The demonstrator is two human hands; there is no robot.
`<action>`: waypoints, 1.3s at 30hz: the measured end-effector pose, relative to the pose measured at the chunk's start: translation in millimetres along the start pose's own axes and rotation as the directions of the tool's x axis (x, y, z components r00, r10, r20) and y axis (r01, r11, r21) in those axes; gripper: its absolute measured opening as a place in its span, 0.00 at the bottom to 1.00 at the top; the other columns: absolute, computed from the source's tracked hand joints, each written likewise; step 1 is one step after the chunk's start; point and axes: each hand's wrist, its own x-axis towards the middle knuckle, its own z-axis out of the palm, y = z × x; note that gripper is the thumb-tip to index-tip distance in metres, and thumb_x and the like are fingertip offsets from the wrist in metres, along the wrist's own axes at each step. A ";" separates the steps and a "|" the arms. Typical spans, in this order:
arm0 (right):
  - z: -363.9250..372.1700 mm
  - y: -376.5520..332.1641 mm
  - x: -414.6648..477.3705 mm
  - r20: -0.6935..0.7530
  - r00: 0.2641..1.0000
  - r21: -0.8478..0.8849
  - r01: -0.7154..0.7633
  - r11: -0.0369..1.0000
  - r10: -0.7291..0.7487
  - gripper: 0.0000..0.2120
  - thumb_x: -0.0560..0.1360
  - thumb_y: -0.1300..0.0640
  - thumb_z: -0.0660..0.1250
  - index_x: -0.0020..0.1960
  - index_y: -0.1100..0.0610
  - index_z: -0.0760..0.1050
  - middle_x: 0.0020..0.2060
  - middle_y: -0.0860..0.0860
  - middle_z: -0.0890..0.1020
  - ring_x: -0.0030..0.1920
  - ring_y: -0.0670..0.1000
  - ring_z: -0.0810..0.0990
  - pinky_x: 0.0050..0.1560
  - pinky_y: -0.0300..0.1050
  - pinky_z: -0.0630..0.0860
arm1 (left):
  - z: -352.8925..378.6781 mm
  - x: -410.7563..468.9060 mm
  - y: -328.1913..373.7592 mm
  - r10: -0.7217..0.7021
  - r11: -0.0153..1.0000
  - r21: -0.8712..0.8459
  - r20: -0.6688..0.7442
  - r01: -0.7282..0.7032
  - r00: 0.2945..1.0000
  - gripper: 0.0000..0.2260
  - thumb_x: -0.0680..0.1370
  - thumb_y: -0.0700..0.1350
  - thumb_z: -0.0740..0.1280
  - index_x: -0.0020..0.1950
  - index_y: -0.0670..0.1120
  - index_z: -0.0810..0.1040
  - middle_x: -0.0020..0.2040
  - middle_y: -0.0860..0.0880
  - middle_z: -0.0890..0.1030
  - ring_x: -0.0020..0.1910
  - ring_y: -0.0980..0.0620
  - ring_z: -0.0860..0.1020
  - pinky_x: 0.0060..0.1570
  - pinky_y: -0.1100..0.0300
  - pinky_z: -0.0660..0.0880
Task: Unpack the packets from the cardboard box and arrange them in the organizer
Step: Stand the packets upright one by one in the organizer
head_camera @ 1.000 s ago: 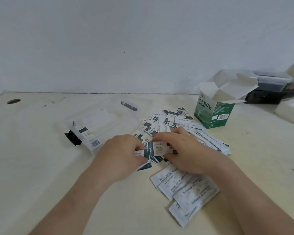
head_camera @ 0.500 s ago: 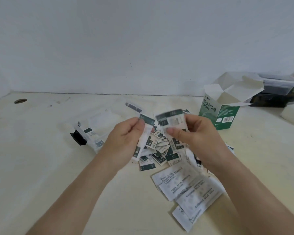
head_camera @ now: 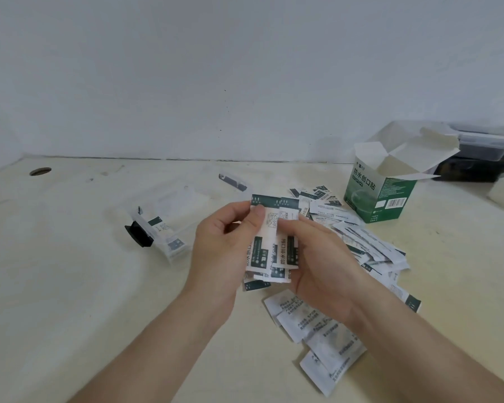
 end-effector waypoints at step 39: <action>-33.6 -20.2 4.1 -0.116 0.952 -0.749 0.103 0.654 -0.282 0.08 0.79 0.64 0.56 0.49 0.54 0.71 0.32 0.51 0.77 0.30 0.49 0.74 0.27 0.40 0.68 | 6.4 -9.9 -15.0 -0.170 0.348 0.886 0.381 -0.306 0.909 0.13 0.69 0.51 0.76 0.50 0.57 0.78 0.34 0.52 0.73 0.35 0.54 0.73 0.32 0.66 0.66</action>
